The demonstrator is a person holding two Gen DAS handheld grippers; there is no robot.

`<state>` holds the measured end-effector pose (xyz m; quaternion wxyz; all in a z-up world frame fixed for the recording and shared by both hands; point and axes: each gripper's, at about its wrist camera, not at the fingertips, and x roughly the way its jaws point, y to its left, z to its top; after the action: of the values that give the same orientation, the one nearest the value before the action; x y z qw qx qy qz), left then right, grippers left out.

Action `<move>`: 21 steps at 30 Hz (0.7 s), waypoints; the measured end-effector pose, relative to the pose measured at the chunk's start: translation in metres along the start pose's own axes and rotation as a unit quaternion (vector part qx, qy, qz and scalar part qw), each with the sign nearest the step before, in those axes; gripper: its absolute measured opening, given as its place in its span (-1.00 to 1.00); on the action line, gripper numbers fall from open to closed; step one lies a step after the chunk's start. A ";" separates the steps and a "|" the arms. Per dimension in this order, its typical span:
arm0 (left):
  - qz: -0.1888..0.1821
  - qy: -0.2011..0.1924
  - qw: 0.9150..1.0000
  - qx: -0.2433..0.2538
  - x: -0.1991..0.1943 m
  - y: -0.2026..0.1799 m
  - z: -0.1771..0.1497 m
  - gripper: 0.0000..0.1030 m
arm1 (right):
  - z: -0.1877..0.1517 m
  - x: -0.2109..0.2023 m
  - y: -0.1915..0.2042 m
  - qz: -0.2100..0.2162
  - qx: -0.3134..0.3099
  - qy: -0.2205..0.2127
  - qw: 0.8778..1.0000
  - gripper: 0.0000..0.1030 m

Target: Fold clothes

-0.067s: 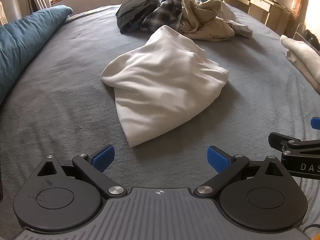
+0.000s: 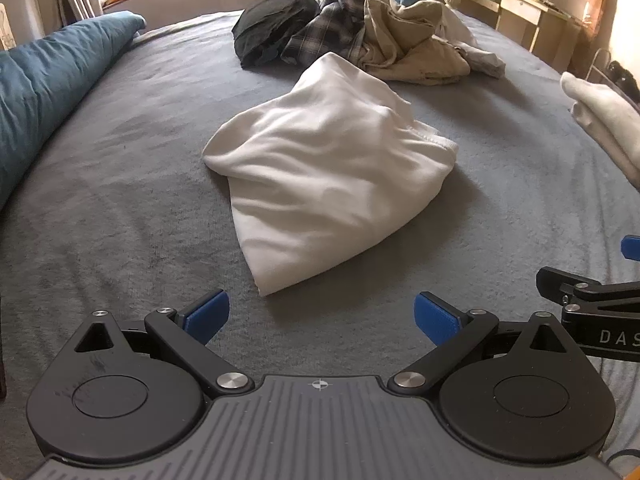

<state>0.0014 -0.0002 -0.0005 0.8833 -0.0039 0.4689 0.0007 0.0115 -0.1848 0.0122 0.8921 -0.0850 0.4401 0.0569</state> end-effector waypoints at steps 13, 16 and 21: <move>-0.005 -0.005 1.000 0.001 0.002 -0.004 -0.001 0.94 | -0.001 0.004 0.001 -0.001 0.001 0.008 1.000 0.98; -0.007 -0.007 1.000 0.003 0.003 -0.004 0.000 0.94 | -0.001 0.004 0.000 0.000 0.001 0.011 1.000 0.98; -0.005 -0.004 1.000 0.007 0.003 -0.004 0.000 0.96 | -0.002 0.004 0.000 0.001 0.001 0.010 1.000 0.98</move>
<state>0.0027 -0.0046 -0.0026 0.8852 -0.0004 0.4651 -0.0070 0.0124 -0.1850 0.0078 0.8879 -0.0843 0.4487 0.0564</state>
